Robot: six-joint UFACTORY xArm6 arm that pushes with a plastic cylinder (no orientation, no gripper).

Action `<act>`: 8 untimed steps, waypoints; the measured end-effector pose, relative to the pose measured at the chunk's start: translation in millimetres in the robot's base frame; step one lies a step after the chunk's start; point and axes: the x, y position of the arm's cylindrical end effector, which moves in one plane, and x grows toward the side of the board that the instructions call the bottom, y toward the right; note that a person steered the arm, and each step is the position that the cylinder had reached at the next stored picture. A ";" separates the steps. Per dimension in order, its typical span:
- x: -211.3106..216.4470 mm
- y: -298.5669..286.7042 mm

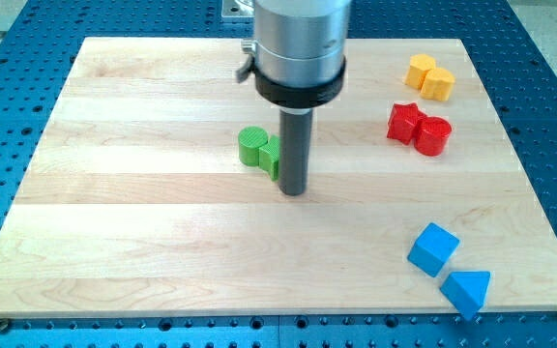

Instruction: Move the red blocks vertically

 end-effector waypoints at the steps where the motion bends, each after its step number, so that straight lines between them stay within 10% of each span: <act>1: -0.2 111.4; 2: -20.7 216.6; 6: -81.9 32.1; 8: -138.1 63.1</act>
